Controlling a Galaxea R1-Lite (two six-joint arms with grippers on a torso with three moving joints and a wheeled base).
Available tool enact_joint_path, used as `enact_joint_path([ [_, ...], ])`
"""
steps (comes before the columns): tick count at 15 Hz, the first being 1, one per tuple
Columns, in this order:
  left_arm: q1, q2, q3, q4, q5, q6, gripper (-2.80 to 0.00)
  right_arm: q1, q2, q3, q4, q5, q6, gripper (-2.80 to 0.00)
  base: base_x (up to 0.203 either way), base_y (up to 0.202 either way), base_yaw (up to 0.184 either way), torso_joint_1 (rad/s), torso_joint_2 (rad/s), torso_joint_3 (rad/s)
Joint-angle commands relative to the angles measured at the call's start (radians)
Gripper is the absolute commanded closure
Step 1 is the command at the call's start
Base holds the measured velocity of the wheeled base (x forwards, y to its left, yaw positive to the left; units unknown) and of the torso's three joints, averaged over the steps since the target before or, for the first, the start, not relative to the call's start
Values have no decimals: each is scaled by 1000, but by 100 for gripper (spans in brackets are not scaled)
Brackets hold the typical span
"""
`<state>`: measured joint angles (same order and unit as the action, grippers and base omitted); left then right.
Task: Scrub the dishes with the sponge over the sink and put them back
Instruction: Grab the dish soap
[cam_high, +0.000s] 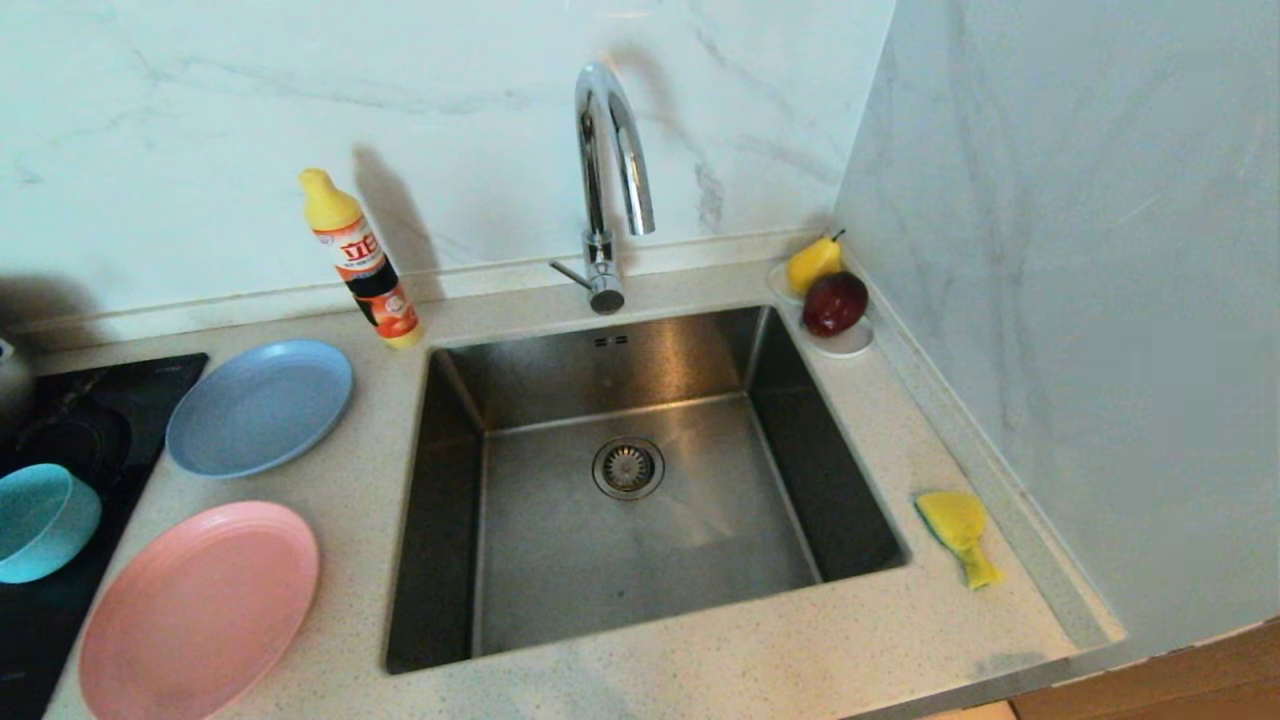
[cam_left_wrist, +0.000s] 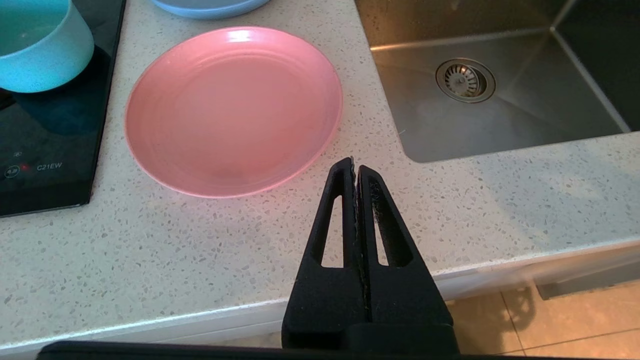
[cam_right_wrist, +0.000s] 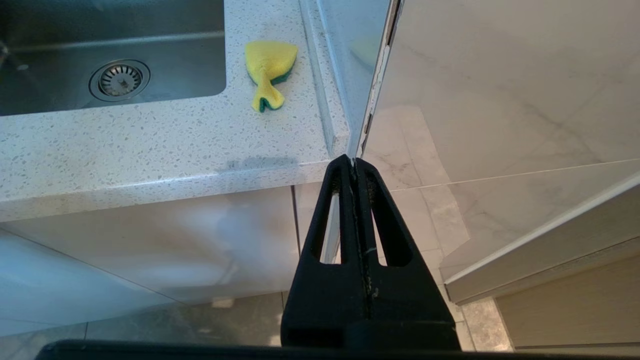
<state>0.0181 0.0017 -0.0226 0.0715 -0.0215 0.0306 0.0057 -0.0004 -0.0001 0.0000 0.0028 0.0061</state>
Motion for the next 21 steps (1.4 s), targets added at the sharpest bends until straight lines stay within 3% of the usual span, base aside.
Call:
enact_joint_path([
  [1,0,1,0,1,0,0,0,0,0,0,0,0,0,0,0,0,0,0,0,0],
  [10,2,0,0,1,24,3,0,0,0,0,0,0,0,0,0,0,0,0,0,0],
  [13,2,31,-123,9,44,9,0,0,-1,-1,0,0,0,0,0,0,0,0,0,0],
  [17,2,366,-335,-5,53,-3,0,0,0,0,0,0,0,0,0,0,0,0,0,0],
  [21,2,807,-549,-97,56,-85,0,0,0,-1,0,0,0,0,0,0,0,0,0,0],
])
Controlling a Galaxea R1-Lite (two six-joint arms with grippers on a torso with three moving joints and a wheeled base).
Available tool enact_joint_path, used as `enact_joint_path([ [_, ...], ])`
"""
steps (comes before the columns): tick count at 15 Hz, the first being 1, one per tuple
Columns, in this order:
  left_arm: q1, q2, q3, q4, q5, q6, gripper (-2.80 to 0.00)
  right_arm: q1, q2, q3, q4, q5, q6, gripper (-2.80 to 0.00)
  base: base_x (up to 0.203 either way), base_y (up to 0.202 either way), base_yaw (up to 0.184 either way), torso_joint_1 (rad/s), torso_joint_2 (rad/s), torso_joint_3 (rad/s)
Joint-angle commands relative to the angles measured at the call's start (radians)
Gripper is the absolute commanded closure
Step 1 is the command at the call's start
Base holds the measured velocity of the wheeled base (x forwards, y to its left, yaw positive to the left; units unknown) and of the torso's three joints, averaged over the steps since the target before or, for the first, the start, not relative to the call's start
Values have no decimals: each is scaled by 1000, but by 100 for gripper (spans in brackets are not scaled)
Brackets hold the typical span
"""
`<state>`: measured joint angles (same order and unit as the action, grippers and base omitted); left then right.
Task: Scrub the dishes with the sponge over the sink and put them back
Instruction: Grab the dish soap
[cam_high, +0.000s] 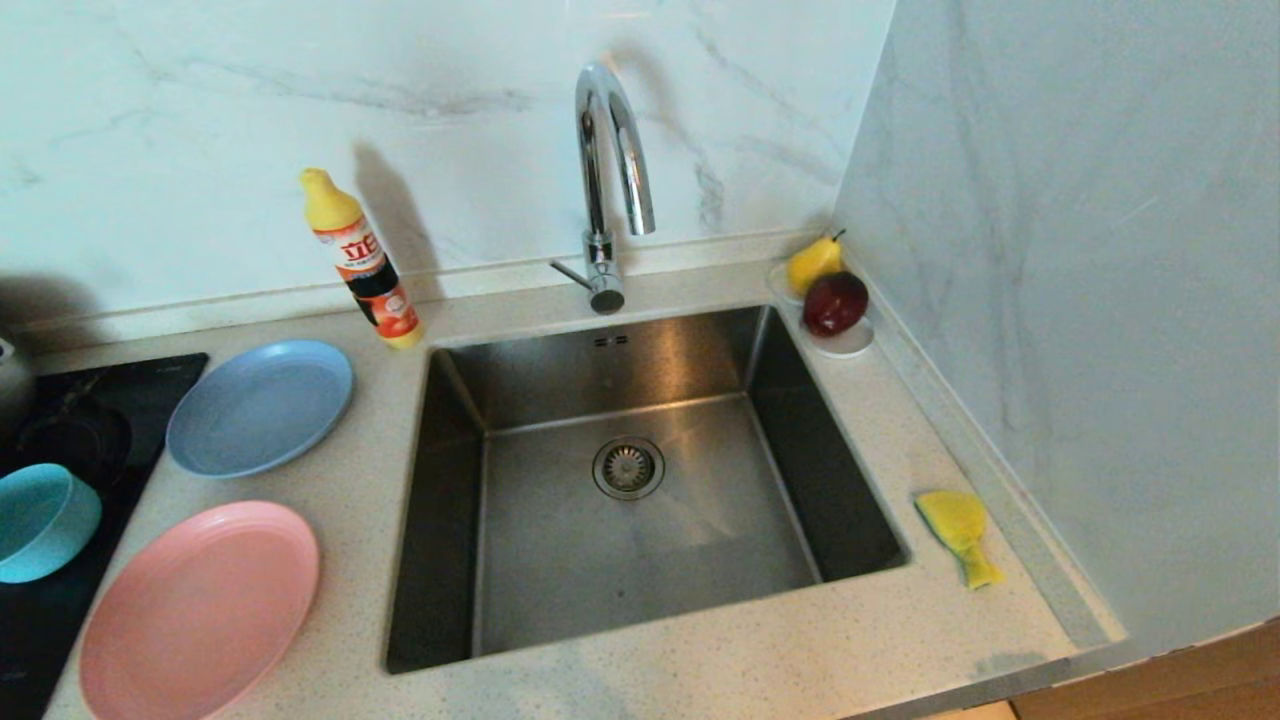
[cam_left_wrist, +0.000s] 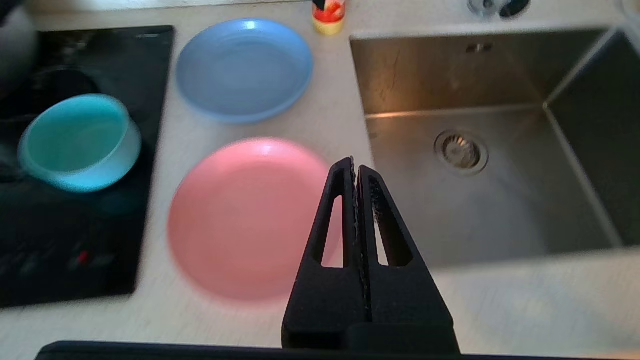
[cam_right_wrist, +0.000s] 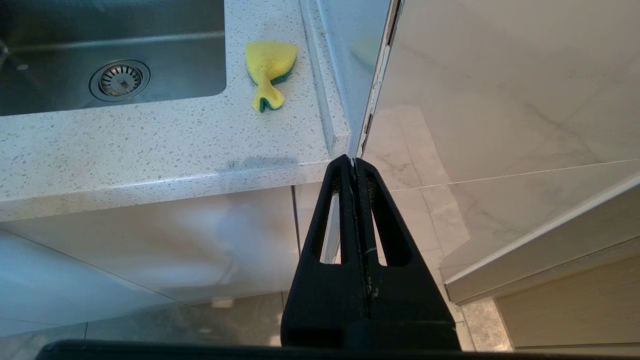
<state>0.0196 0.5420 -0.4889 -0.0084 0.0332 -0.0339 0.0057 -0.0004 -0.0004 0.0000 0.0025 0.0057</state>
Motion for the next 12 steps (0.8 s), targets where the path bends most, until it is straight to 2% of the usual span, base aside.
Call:
enact_joint_path([
  [1,0,361,-130,-33,1,-40,0,0,0,0,0,1,0,0,0,0,0,0,0,0],
  [3,1,554,-210,-87,1,-73,0,0,0,0,0,1,0,0,0,0,0,0,0,0],
  [7,1,840,-262,-286,30,-111,0,0,0,0,0,1,0,0,0,0,0,0,0,0],
  [8,-1,896,-263,-338,52,-123,-280,0,0,0,0,1,0,0,0,0,0,0,0,0],
  [12,-16,1058,-247,-515,105,-141,-280,0,0,0,0,1,0,0,0,0,0,0,0,0],
])
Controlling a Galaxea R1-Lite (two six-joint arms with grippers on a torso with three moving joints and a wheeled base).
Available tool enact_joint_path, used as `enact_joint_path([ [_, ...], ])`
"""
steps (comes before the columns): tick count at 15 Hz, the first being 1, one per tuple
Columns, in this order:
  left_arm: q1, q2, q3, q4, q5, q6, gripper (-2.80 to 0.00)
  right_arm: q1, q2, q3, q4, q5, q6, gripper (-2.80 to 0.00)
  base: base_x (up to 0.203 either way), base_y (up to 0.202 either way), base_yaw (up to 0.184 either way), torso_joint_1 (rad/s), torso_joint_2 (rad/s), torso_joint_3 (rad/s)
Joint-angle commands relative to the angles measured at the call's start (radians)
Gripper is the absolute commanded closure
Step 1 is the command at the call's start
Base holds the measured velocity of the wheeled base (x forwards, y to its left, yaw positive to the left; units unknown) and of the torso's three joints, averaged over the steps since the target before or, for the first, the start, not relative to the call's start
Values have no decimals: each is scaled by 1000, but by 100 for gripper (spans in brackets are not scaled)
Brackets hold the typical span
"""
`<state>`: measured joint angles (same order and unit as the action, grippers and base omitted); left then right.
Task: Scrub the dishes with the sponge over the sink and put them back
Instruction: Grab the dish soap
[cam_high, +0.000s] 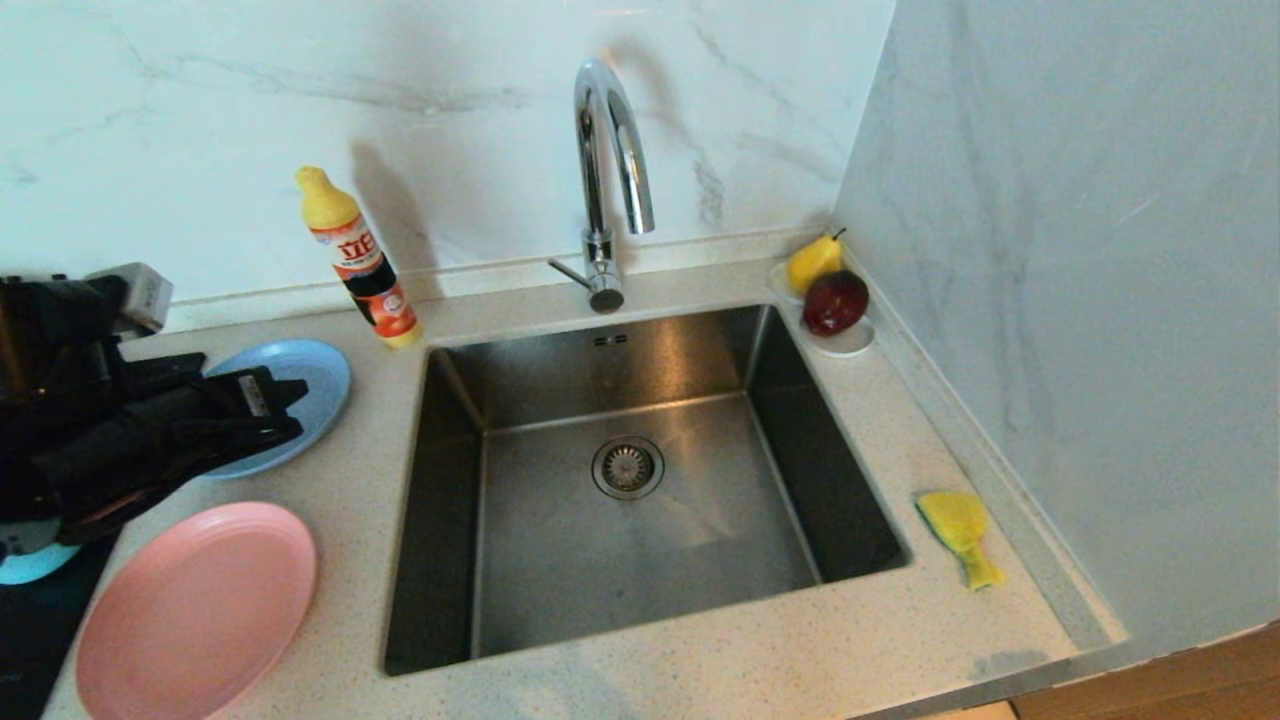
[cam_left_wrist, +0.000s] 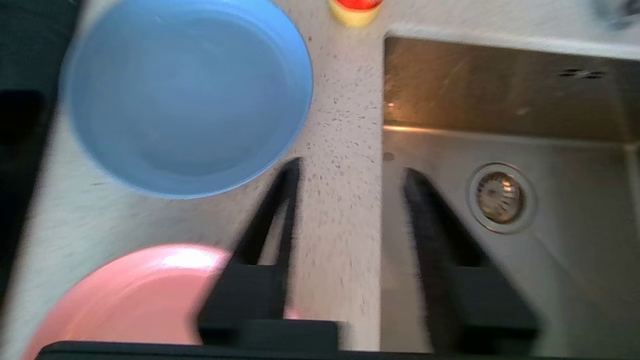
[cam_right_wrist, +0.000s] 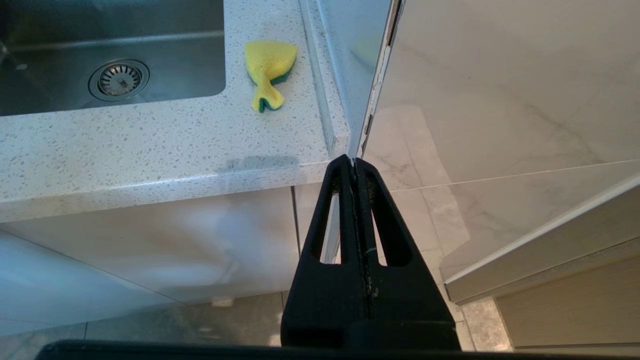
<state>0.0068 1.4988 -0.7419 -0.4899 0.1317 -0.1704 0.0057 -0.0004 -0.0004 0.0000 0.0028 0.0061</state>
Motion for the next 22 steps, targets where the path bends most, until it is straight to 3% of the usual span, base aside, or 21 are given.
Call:
enact_joint_path([
  [1,-4,109,15,-47,15,-33,-280,0,0,0,0,0,0,0,0,0,0,0,0,0],
  [4,-5,166,11,-103,58,-87,-280,0,0,0,0,0,0,0,0,0,0,0,0,0],
  [6,-30,204,1,-203,175,-88,-280,0,0,0,0,0,0,0,0,0,0,0,0,0],
  [8,-46,256,-22,-279,228,-82,-280,0,0,0,0,0,0,0,0,0,0,0,0,0],
  [22,-59,532,-321,-326,238,-124,-280,0,0,0,0,0,0,0,0,0,0,0,0,0],
])
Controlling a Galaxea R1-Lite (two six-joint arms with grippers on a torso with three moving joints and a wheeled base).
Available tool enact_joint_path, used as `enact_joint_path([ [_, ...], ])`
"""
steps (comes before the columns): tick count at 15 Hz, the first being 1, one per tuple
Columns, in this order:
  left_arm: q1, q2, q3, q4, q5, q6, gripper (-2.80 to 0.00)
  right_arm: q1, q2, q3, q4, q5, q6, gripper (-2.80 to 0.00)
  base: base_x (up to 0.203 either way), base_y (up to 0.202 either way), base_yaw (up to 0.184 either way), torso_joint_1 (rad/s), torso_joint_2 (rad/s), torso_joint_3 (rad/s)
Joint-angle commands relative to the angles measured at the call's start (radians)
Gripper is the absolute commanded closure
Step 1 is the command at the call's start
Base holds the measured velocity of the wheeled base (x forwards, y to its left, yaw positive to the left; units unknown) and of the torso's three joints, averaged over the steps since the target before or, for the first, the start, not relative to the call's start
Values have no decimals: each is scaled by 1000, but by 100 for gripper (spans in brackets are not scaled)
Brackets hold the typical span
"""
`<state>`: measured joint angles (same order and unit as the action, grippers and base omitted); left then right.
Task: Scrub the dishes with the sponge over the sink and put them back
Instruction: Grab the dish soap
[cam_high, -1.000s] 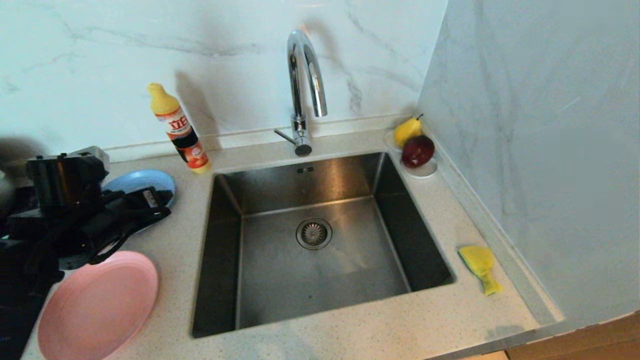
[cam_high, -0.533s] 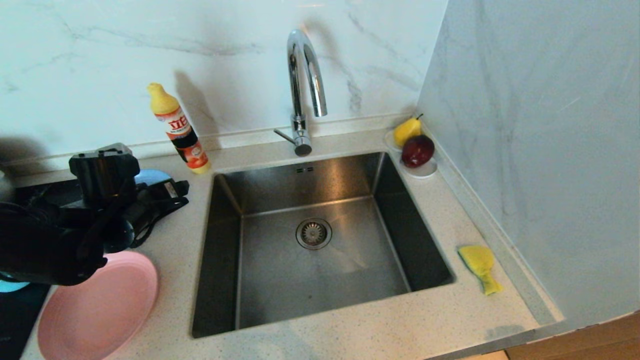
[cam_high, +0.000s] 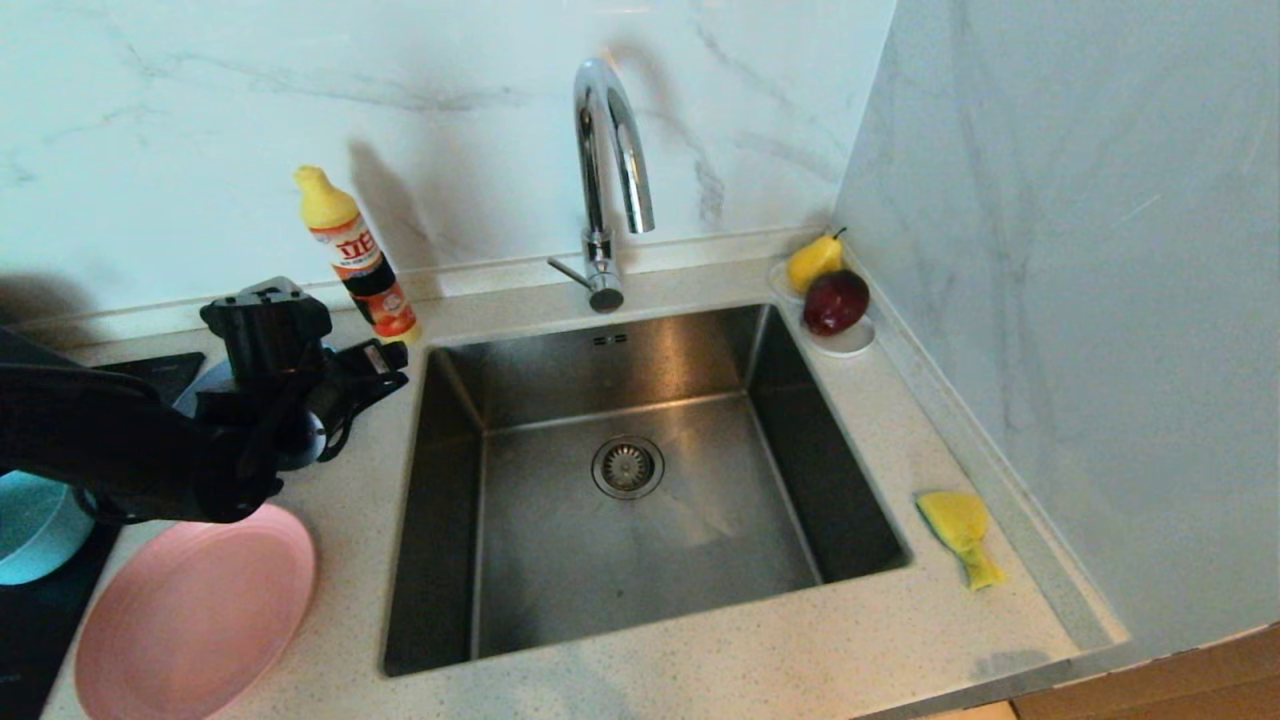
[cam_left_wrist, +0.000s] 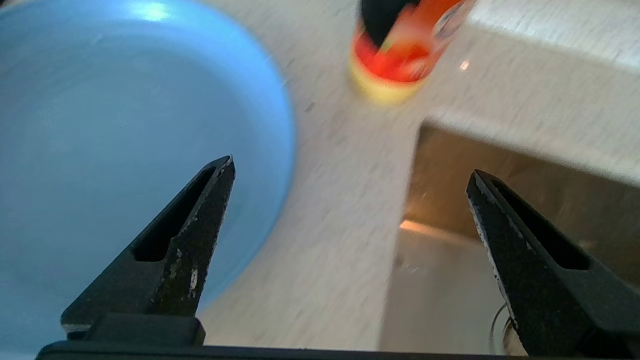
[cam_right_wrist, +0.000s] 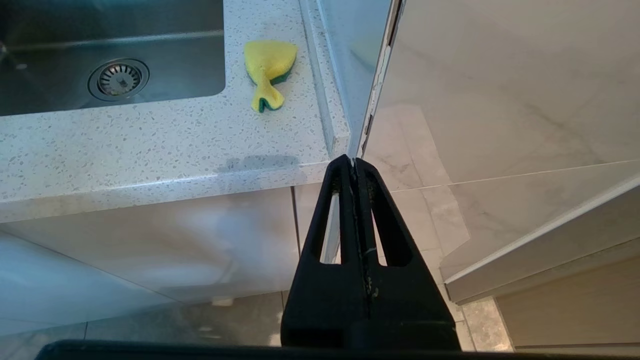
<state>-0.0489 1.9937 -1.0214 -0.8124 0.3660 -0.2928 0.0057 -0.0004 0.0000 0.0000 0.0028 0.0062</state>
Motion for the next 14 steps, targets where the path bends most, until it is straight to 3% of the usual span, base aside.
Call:
enact_joint_path([
  [1,-3,54,-62,-4,4,-2,-280,0,0,-2,0,0,0,0,0,0,0,0,0,0],
  [10,-3,166,-279,-7,40,11,-280,0,0,-2,0,0,0,0,0,0,0,0,0,0],
  [14,0,197,-332,-17,41,54,-280,0,0,0,0,0,0,0,0,0,0,0,0,0],
])
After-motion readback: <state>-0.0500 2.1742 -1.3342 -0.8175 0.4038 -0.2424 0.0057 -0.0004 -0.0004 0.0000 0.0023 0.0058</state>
